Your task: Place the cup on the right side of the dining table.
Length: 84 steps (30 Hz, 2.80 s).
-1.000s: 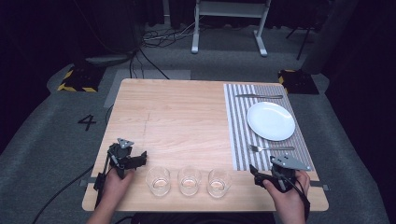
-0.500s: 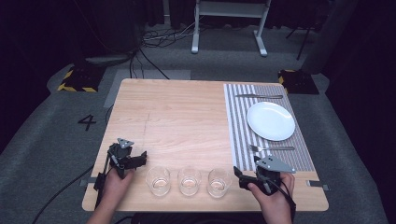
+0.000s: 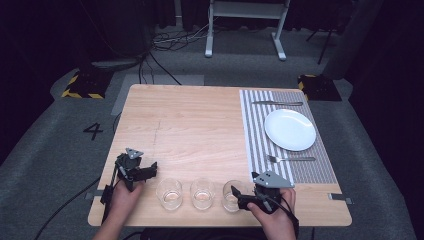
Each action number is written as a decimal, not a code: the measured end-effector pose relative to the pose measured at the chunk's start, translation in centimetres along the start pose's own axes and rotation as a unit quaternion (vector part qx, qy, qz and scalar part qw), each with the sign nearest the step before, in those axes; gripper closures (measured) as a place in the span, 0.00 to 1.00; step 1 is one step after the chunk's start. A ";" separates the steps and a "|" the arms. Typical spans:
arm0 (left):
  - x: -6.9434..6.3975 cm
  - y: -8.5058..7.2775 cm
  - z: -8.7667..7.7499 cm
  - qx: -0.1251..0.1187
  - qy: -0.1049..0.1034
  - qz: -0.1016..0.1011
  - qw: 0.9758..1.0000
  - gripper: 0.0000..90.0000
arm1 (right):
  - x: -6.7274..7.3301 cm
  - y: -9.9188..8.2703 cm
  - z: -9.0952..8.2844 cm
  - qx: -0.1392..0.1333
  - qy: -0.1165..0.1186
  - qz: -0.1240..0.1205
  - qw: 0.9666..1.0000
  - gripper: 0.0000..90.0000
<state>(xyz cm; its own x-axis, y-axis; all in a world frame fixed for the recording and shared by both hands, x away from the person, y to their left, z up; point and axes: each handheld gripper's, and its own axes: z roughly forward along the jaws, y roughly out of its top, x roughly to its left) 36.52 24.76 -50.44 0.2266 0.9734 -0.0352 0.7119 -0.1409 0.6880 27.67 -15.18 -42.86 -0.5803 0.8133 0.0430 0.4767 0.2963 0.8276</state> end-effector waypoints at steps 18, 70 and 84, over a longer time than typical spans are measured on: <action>0.0 0.0 0.0 0.000 0.000 0.000 1.000 0.17 | 2.0 -1.1 1.6 0.021 0.029 -0.012 0.999 0.18; 0.0 0.0 0.0 0.001 0.002 0.000 1.000 0.17 | -1.2 3.1 2.3 0.055 -0.007 -0.063 0.996 0.22; 0.0 -0.1 -0.1 0.001 0.004 -0.002 1.000 0.17 | -5.1 6.6 2.2 0.032 -0.023 -0.042 0.998 0.22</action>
<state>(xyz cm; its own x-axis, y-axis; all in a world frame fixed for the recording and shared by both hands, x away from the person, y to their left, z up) 36.37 24.78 -50.44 0.2183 0.9753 -0.0333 0.7144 -0.1365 0.6863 35.27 -16.29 -38.83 -0.5891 0.8064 -0.0516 0.4708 0.3944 0.7891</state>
